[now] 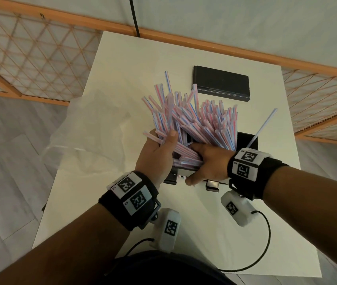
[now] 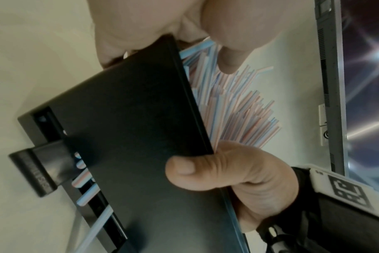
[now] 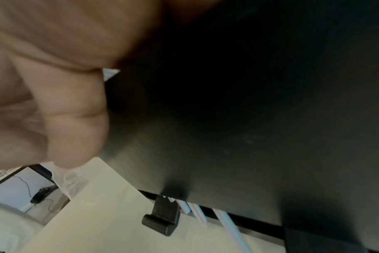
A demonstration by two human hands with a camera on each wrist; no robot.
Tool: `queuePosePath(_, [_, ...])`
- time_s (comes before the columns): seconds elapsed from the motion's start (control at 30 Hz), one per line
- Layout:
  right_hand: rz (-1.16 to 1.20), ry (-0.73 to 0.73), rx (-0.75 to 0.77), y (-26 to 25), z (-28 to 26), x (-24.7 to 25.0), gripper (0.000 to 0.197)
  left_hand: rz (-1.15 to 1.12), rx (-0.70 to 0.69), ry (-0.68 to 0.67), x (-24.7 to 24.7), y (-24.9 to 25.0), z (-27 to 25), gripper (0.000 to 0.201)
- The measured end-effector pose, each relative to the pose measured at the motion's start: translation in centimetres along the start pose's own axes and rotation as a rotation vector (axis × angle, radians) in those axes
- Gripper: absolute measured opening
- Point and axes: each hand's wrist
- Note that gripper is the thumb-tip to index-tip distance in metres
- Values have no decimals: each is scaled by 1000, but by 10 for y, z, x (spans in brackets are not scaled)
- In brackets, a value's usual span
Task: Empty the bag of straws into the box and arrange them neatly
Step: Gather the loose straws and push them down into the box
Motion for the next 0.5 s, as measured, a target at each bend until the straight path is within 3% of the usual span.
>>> queuePosePath(0.07, [-9,4,-3,-5,2,-1,96,12,-16,6,-1,0,0,11])
queuePosePath(0.17, [-9,10,-9,-10,9,-4,99,11,-30,1,-2,3,-1,31])
queuePosePath(0.23, [-13,18,7,-11,13,-7,109,28,-50,-9,-1,3,-2,32])
queuePosePath(0.43, [38,52,64,-10,11,-4,108,75,-113,12,1,5,-3,38])
queuePosePath(0.5, [87,76,110,-10,6,-2,88,82,-150,32,2,9,-3,50])
Point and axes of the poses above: each hand's wrist, its own z-axis towards the middle knuckle, its own x-axis out of the back of the hand, y = z × x, and after that the axes turned 14 degrees about z, right-handed
